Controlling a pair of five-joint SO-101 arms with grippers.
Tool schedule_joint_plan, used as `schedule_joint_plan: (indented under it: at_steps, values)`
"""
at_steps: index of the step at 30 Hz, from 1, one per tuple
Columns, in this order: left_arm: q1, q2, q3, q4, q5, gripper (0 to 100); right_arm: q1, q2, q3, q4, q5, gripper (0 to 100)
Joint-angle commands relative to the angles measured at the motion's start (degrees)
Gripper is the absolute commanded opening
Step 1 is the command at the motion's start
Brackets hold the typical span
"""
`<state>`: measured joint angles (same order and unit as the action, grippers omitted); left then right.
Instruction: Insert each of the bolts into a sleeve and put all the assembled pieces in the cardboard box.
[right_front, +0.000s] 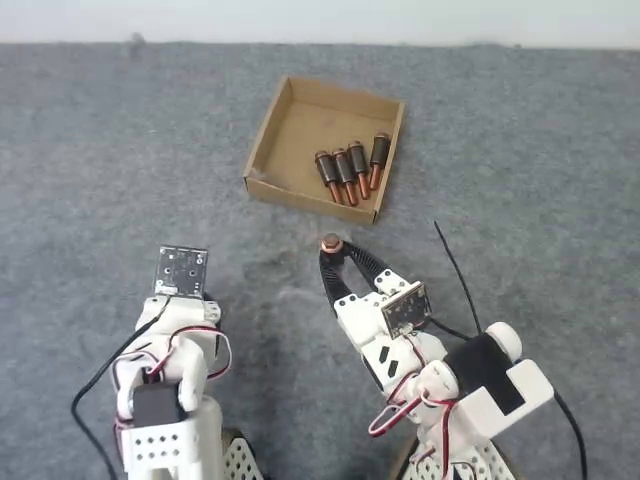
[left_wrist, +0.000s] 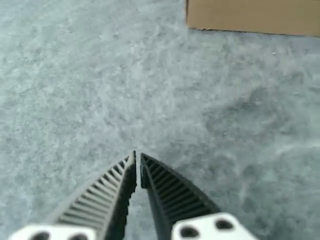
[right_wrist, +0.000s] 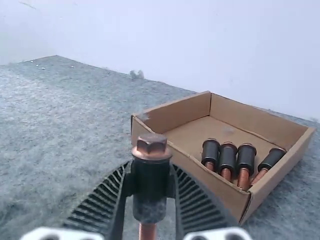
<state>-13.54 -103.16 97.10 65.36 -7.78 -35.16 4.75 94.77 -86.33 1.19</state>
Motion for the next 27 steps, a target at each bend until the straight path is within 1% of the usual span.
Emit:
schedule_joint_plan:
  at_steps: [1,6,8,13,16,23,25,27]
  values:
    - [-1.7,-1.3,-0.6,0.5,-0.4,1,0.8,-1.1,0.5,-2.0,1.0,0.6]
    - [-2.5,-1.3,-0.6,0.5,-0.3,1,2.3,-6.1,-2.3,-1.7,1.0,0.6]
    - [-2.5,-1.3,-0.6,0.5,-0.3,1,3.9,-8.7,-4.0,2.0,1.0,0.6]
    - [-2.5,-1.3,-0.6,0.5,-0.3,1,8.8,-15.9,-12.6,20.0,1.0,0.6]
    - [-2.5,-1.3,-0.6,0.5,-0.3,1,10.6,-20.2,-19.3,33.1,1.0,0.6]
    - [-2.5,-1.3,-0.6,0.5,-0.3,1,11.4,-24.2,-37.2,65.6,0.9,0.6]
    - [-2.5,-1.3,-0.6,0.5,-0.4,1,11.4,-23.7,-42.0,72.2,0.9,0.6]
    - [-2.5,-1.3,-0.6,0.5,-0.4,1,11.4,-21.7,-46.7,76.4,0.9,0.6]
